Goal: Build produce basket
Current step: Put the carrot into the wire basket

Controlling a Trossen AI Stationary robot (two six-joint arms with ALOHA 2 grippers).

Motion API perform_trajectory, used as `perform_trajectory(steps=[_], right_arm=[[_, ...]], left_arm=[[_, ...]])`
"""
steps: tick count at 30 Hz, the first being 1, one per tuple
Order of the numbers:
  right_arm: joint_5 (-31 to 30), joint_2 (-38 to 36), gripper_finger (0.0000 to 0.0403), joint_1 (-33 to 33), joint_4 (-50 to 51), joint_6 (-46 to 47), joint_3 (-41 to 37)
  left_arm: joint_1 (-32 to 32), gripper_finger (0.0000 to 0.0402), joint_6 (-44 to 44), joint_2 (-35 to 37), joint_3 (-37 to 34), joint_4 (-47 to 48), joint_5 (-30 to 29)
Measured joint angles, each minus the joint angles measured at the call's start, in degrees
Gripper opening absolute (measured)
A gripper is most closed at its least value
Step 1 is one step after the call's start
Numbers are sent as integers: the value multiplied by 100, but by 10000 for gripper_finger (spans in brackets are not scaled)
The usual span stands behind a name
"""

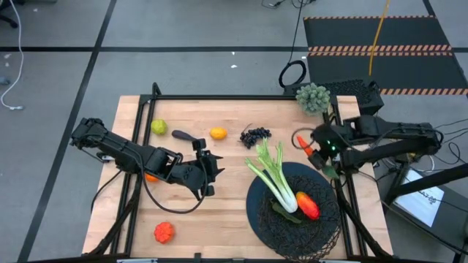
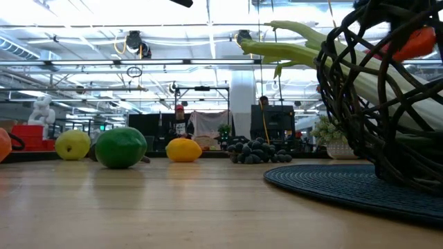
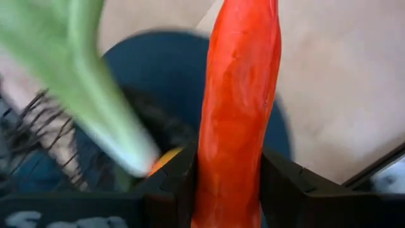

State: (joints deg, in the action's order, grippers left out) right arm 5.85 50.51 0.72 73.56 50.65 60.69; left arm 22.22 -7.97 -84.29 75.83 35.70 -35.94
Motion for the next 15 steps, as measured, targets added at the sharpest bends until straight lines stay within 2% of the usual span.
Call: perform_trajectory(steps=[8, 15], right_arm=[[50, 8, 128, 1597, -149, 1552, 0], [-371, 183, 128, 3093, -1186, 2679, 0]], left_arm=[[0, 173, -25, 0, 0, 2, 0], [0, 173, -67, 0, 0, 2, 0]])
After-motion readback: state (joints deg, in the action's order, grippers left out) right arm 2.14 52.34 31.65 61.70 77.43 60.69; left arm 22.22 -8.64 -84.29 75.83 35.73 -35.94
